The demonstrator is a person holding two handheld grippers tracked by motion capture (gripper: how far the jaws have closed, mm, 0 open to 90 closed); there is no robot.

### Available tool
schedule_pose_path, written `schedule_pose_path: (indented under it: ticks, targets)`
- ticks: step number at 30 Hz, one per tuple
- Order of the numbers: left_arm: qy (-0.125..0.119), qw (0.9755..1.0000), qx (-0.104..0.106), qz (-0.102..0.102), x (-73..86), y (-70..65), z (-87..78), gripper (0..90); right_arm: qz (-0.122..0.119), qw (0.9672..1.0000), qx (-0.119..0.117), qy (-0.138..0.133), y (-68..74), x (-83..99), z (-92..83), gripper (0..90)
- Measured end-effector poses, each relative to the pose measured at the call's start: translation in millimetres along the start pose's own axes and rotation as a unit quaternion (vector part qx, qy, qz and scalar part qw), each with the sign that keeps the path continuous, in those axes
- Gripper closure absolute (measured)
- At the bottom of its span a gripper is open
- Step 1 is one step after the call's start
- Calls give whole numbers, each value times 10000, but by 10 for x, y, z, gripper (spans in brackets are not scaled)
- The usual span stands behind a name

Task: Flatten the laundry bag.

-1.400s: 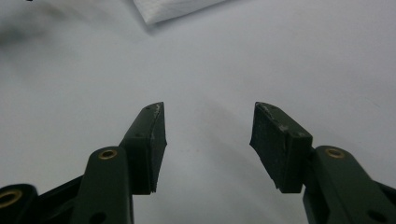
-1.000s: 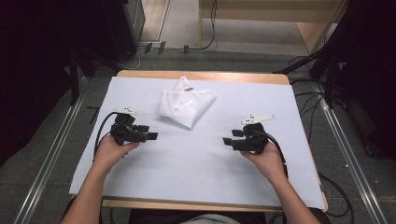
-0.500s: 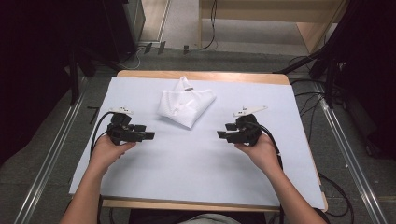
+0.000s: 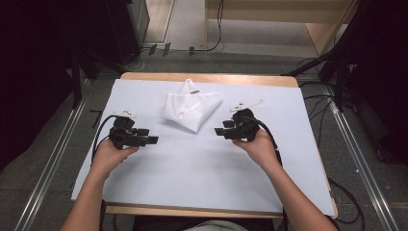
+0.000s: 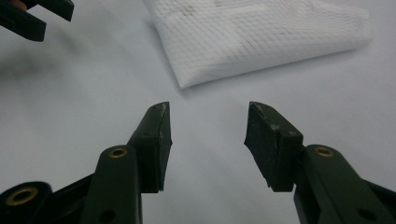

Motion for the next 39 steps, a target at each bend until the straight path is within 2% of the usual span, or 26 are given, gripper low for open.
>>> schedule_pose_path:
  ticks: [8,15,23,26,30,32,33,39]
  targets:
    - [-79,10000,29,-2,-15,7,-17,375,-129,9999,-77,67,86,-134,170,522]
    - [-108,9999,49,-24,-12,40,-12,375,-60,9997,-119,187,82,-303,436,523]
    - [-119,9999,69,-16,-10,43,-22,374,-194,9992,-194,304,151,-469,723,518]
    - [-91,10000,20,-4,-3,54,-28,374,-227,9990,-206,316,173,-508,765,520]
    - [-147,9999,16,-34,0,92,-65,374,-281,9992,-230,188,207,-599,864,522]
    - [-149,9999,15,-47,3,102,-77,374,-264,9992,-224,210,204,-598,885,520]
    - [-175,9998,13,-66,2,119,-93,374,-221,9990,-211,323,201,-597,925,513]
    - [-189,9998,6,-52,-5,110,-93,375,-279,9989,-181,320,224,-691,1024,517]
Point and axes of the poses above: each handheld gripper's, and its own axes: z roughly forward along the jaws, x roughly out of its underside, y roughly to its left, the point moved 8 cm from there along z, roughly forward along the jaws, and after that the axes turned 3 degrees about -x, right-handed, at the moved point
